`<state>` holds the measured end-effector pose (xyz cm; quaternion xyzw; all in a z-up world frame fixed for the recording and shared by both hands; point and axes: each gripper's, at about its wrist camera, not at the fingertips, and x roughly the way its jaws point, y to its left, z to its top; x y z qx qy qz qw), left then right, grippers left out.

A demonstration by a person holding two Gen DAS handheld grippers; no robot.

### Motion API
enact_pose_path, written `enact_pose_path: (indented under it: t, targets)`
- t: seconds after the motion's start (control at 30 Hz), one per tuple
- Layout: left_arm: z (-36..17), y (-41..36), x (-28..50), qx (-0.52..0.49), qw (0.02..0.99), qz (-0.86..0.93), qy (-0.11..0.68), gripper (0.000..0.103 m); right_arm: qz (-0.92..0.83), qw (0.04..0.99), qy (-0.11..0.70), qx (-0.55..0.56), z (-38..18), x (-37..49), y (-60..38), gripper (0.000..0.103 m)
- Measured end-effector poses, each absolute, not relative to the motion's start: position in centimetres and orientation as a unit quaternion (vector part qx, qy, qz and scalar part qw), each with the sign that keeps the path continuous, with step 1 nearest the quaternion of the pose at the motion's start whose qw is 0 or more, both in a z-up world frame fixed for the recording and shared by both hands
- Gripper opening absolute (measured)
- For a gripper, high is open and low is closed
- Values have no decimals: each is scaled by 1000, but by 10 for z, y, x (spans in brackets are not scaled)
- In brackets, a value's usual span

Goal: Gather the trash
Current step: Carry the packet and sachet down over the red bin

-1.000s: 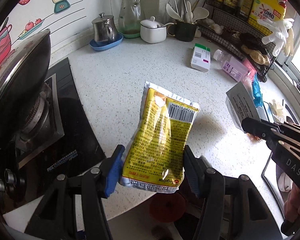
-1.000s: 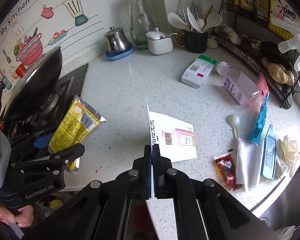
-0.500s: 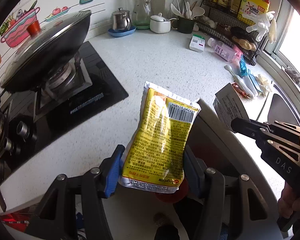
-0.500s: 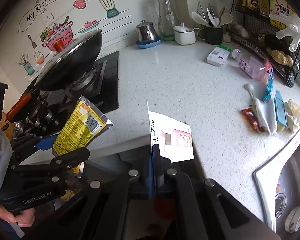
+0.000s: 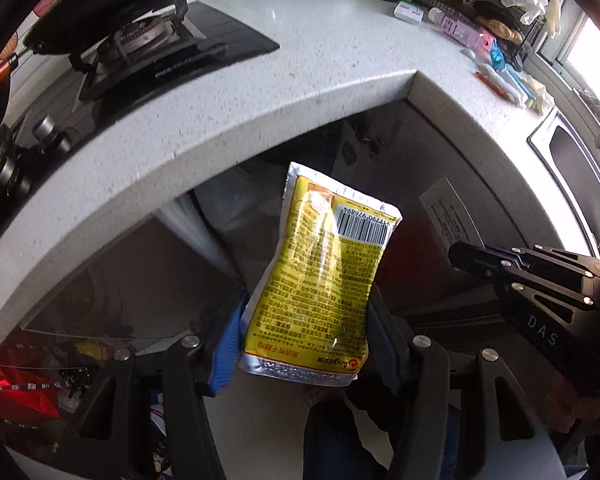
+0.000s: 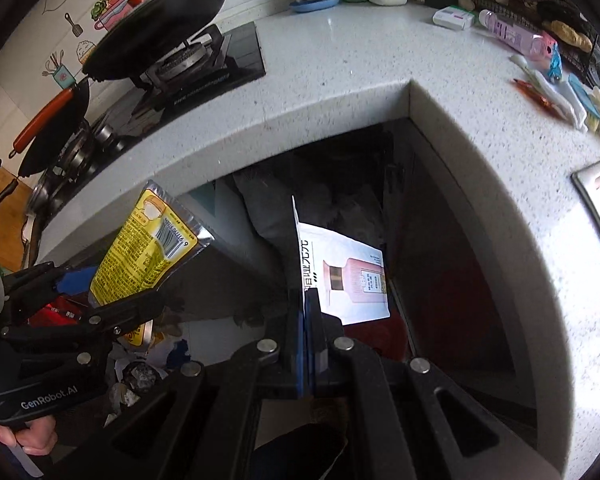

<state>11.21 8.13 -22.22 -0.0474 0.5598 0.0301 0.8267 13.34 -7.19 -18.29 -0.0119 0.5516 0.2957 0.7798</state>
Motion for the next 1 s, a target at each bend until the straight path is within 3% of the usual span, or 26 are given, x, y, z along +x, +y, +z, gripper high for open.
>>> enact_pose_path:
  t: [0.23,0.8,1.0]
  targets:
    - [-297,75,111,-47,809,38,585,55,298,753,587,-14,-255,136,-69,1]
    - [-569,67,147,-58,771,30,634,55,273,704,655,-11,-520,161,-66,1]
    - [-622,63,156,-52,765,33,641,55,267,694,668,-13,-582,162,-68,1]
